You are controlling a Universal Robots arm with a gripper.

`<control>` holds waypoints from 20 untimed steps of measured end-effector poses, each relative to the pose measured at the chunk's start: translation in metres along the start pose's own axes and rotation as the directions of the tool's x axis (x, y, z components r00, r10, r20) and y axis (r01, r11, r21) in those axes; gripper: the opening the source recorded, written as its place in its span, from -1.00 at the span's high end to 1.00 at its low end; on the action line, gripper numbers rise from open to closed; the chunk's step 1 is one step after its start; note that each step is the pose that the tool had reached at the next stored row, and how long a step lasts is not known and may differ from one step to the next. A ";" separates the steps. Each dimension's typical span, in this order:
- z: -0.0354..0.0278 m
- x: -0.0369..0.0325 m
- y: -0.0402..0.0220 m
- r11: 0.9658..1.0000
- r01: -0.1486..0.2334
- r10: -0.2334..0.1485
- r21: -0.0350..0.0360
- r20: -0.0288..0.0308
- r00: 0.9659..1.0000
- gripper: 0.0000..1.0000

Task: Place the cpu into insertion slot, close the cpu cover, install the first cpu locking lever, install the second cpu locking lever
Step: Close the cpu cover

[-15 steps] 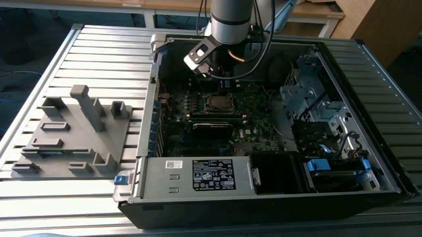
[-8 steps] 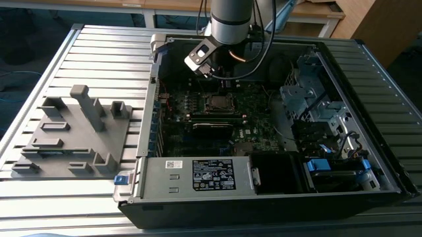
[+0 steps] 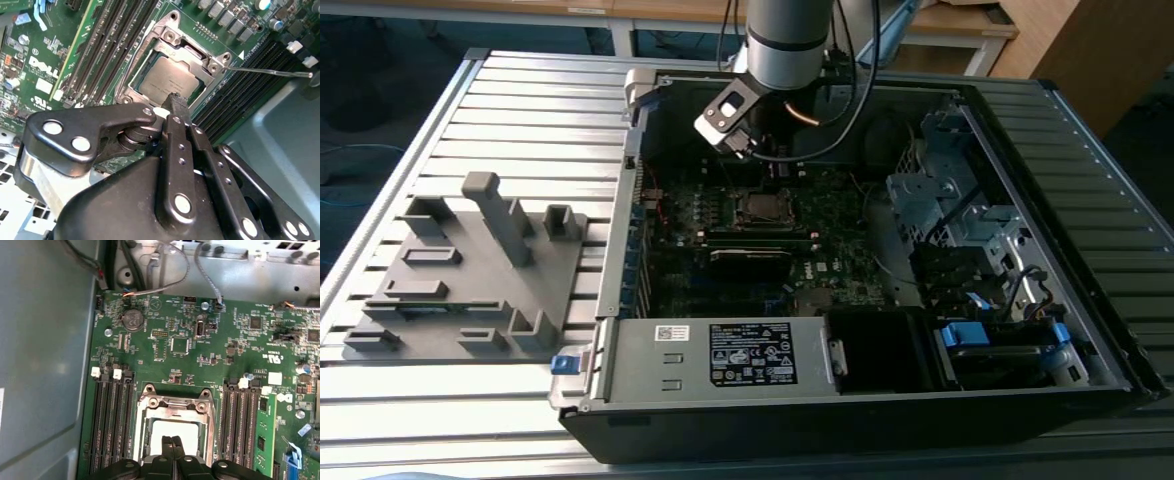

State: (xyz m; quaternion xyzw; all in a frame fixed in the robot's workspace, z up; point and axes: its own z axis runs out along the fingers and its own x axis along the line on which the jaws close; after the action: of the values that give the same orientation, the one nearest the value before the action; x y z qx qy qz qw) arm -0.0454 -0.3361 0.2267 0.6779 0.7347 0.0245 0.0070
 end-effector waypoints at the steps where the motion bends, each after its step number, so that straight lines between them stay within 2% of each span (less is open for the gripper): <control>1: 0.0001 0.0000 0.0000 1.000 0.012 -0.012 0.000 -0.001 1.000 0.79; 4: 0.0000 0.0000 0.0000 0.999 0.039 -0.039 0.001 -0.002 0.999 0.79; 11: 0.0001 0.0000 0.0000 0.999 0.041 -0.041 0.001 -0.002 0.999 0.79; 14: 0.0000 0.0000 0.0000 0.998 0.056 -0.056 0.001 -0.003 0.998 0.79; 17: 0.0001 0.0000 0.0000 0.997 0.079 -0.079 0.002 -0.004 0.997 0.79; 20: 0.0001 0.0000 0.0000 0.994 0.110 -0.110 0.002 -0.005 0.994 0.79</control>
State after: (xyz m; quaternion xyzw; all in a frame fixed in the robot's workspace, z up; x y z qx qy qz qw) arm -0.0454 -0.3361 0.2266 0.6362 0.7711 0.0248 0.0057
